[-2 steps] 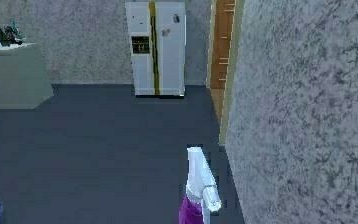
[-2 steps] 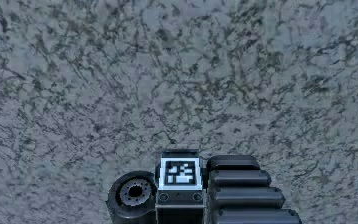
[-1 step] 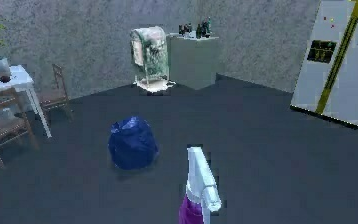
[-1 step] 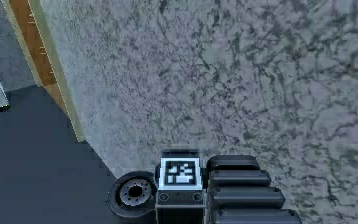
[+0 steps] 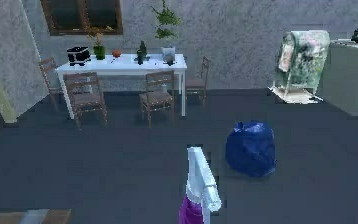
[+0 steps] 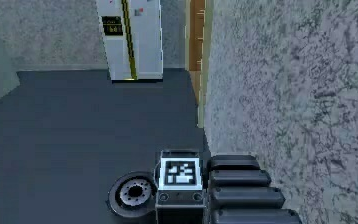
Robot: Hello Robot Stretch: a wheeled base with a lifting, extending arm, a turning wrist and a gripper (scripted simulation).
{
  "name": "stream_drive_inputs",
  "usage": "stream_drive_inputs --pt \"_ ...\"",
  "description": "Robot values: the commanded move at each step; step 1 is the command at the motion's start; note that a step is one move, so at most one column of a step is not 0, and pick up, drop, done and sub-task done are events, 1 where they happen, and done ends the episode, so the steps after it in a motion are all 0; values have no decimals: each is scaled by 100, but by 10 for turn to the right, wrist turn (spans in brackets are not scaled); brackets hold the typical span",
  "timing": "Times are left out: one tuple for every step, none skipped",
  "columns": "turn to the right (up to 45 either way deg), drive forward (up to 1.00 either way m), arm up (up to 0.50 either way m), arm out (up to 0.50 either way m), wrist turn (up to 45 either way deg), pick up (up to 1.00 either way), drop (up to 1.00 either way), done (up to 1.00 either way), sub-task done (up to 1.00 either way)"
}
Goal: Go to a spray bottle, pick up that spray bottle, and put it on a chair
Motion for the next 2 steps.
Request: stream_drive_inputs --pt "0 100 0 0 0 0 0 0 0" --pt "-360 0 0 0 0 0 0 0 0"
